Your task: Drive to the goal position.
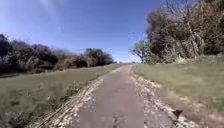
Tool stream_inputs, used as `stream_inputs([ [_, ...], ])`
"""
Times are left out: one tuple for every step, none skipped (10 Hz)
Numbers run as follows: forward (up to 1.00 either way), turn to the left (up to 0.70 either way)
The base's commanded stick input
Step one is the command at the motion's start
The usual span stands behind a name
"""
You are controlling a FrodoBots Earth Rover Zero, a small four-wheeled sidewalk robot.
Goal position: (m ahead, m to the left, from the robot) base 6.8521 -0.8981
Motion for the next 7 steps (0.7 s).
stream_inputs([
  [1.00, 0.00],
  [1.00, 0.00],
  [1.00, 0.00],
  [1.00, 0.00],
  [1.00, 0.00],
  [1.00, 0.00],
  [1.00, 0.00],
])
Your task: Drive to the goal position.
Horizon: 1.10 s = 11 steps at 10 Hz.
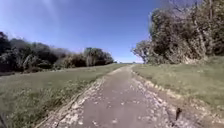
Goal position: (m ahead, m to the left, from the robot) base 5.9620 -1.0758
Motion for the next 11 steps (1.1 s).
stream_inputs([
  [1.00, 0.00],
  [1.00, 0.00],
  [1.00, 0.00],
  [1.00, 0.00],
  [1.00, 0.00],
  [1.00, 0.00],
  [1.00, 0.00],
  [1.00, 0.00],
  [1.00, 0.00],
  [1.00, 0.00],
  [1.00, 0.00],
])
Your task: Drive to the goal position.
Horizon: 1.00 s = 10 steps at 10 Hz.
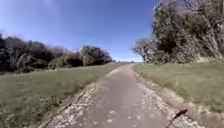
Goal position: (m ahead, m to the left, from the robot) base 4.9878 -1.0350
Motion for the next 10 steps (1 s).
stream_inputs([
  [1.00, 0.00],
  [1.00, 0.00],
  [1.00, 0.00],
  [1.00, 0.00],
  [1.00, 0.00],
  [1.00, 0.00],
  [1.00, 0.00],
  [1.00, 0.00],
  [1.00, 0.00],
  [1.00, 0.00],
])
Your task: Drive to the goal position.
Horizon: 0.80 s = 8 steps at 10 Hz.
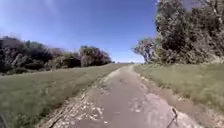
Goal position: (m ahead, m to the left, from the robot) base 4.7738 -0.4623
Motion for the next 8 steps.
stream_inputs([
  [1.00, 0.00],
  [1.00, 0.00],
  [1.00, 0.00],
  [1.00, 0.00],
  [1.00, 0.00],
  [1.00, 0.00],
  [1.00, 0.00],
  [1.00, 0.00],
])
